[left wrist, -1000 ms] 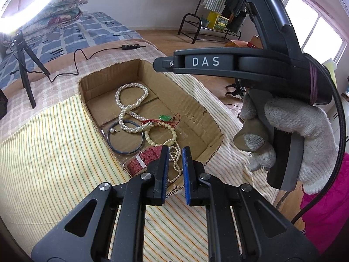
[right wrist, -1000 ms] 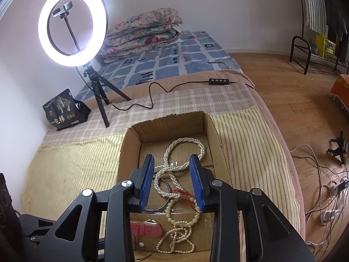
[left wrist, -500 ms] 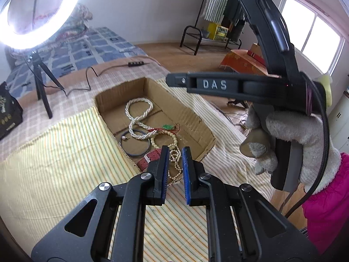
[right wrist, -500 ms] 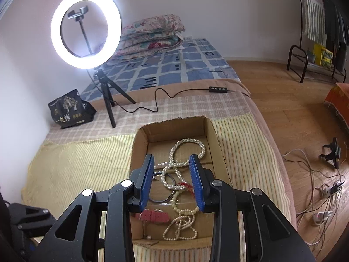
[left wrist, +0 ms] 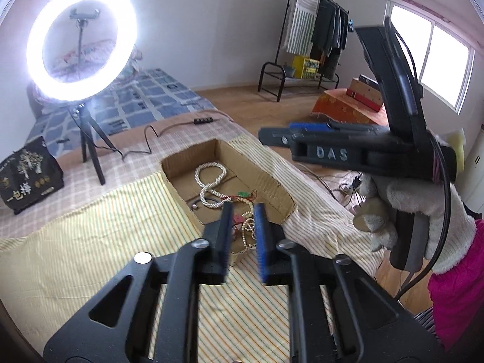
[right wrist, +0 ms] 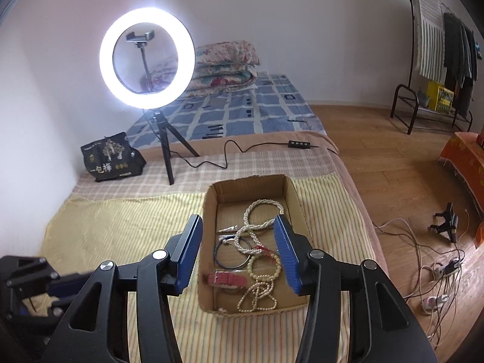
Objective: Organize jewelry
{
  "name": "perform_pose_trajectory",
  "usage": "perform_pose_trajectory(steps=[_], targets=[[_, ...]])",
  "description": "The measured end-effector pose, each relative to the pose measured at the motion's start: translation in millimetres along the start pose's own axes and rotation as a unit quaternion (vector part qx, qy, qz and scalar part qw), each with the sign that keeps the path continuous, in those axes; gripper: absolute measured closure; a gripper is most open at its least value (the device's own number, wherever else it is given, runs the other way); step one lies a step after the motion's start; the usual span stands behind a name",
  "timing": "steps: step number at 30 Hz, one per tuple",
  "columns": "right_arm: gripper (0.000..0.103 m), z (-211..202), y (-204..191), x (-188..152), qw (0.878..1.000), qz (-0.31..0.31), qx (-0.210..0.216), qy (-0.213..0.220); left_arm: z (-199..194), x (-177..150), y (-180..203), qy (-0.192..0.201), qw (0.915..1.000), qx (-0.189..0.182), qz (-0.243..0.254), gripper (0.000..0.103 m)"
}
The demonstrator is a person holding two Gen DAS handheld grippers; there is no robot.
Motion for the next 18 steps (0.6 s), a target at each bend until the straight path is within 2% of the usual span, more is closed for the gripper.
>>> perform_pose_trajectory(steps=[1,2,6,8,11,14,18], targets=[[0.055,-4.2,-2.0,-0.6,1.000,-0.002,-0.002,0.002,-8.2,0.4,0.7,0.011,0.9999,0.004,0.002,0.063],[0.055,-10.0,-4.3,-1.5,1.000,-0.004,-0.005,0.006,-15.2,0.5,0.9,0.021,0.9997,0.007,0.004,0.055],[0.033,-29.5,-7.5,-5.1,1.000,0.004,-0.016,0.024,-34.4,-2.0,-1.9,0.036,0.9992,0.015,0.004,0.042],[0.030,-39.4,-9.5,-6.5,0.999,0.007,-0.022,0.036,-40.8,-4.3,-3.3,0.041,0.9988,0.025,0.008,0.030],[0.023,-55.6,-11.5,-11.2,0.997,0.010,-0.046,0.053,-48.1,-7.6,-6.1,0.049,0.9976,0.046,0.016,0.018],[0.021,-66.3,-10.6,-14.5,0.996,0.018,-0.062,0.068,-55.0,-10.9,-12.1,0.058,0.9966,0.058,0.009,0.010],[0.020,-74.6,-9.3,-19.6,0.992,0.027,-0.089,0.082,-58.4,-12.8,-17.3,0.069,0.9943,0.080,0.008,0.006]])
Point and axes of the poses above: each gripper's, at about its wrist camera, not at the fingertips, and z roughly the way its jaws point, y to its right, x to its top, the point moved 2 cm from there along z, roughly the way its jaws point, and after that the axes turned 11 degrees about -x, right-handed, at the moved point
